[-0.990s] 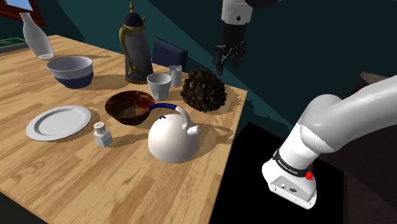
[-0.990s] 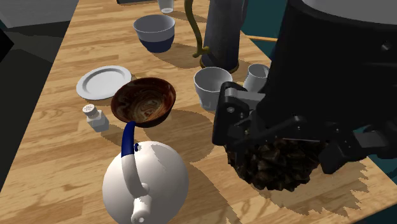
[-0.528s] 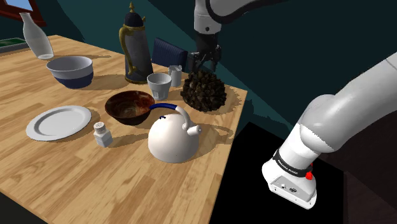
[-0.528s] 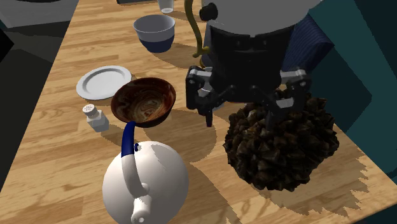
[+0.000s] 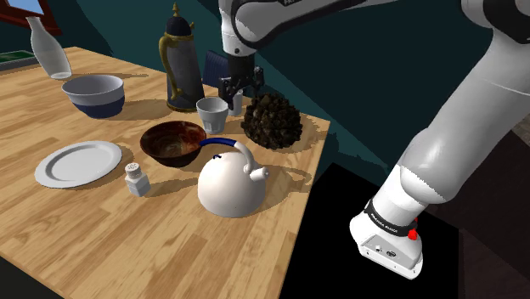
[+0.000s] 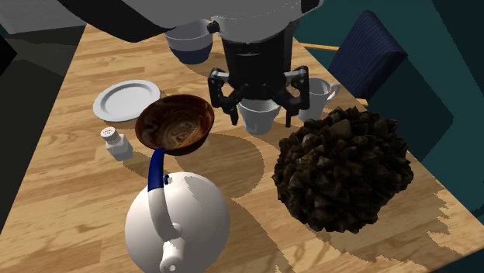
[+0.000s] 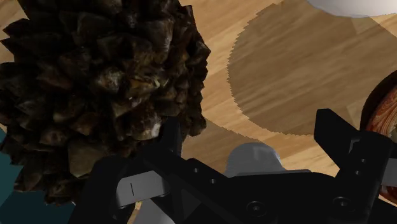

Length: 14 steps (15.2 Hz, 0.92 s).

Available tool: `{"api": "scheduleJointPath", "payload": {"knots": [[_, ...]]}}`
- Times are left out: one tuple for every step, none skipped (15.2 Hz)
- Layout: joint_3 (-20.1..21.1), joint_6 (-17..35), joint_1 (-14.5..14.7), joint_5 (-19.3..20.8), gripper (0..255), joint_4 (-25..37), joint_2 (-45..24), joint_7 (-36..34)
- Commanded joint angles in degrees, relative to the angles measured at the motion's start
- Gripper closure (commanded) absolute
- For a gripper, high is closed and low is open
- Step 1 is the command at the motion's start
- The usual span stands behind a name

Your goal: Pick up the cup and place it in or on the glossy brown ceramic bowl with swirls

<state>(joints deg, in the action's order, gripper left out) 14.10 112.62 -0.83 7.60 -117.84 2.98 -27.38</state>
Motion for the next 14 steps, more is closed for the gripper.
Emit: {"api": "scheduleJointPath", "payload": {"knots": [[0.5, 0.7, 0.2, 1.9, 0, 3.8, -4.6, -2.0], [0.7, 0.9, 0.4, 2.8, 0, 5.9, -6.9, -3.0], [0.7, 1.0, 0.7, 3.8, 0, 8.0, -9.2, -3.9], [0.8, 1.1, 1.0, 4.7, 0, 10.2, -11.5, -4.7], [0.8, 1.0, 1.4, 5.7, 0, 12.5, -13.8, -5.5], [0.7, 0.9, 1.8, 6.6, 0, 14.9, -16.2, -6.3], [0.6, 0.7, 2.2, 7.5, 0, 17.4, -18.5, -7.0], [0.4, 0.4, 2.7, 8.3, 0, 20.0, -20.9, -7.6], [0.2, 0.0, 3.2, 9.2, 0, 22.7, -23.3, -8.2], [0.0, -0.4, 3.8, 9.9, 0, 25.6, -25.7, -8.7], [-0.2, -1.0, 4.4, 10.7, 0, 28.6, -28.2, -9.1], [-0.5, -1.6, 5.0, 11.3, 0, 31.8, -30.8, -9.5], [-0.8, -2.4, 5.7, 12.0, 0, 35.2, -33.4, -9.7], [-0.9, -2.5, 5.8, 12.1, 0, 35.9, -33.9, -9.8]]}}
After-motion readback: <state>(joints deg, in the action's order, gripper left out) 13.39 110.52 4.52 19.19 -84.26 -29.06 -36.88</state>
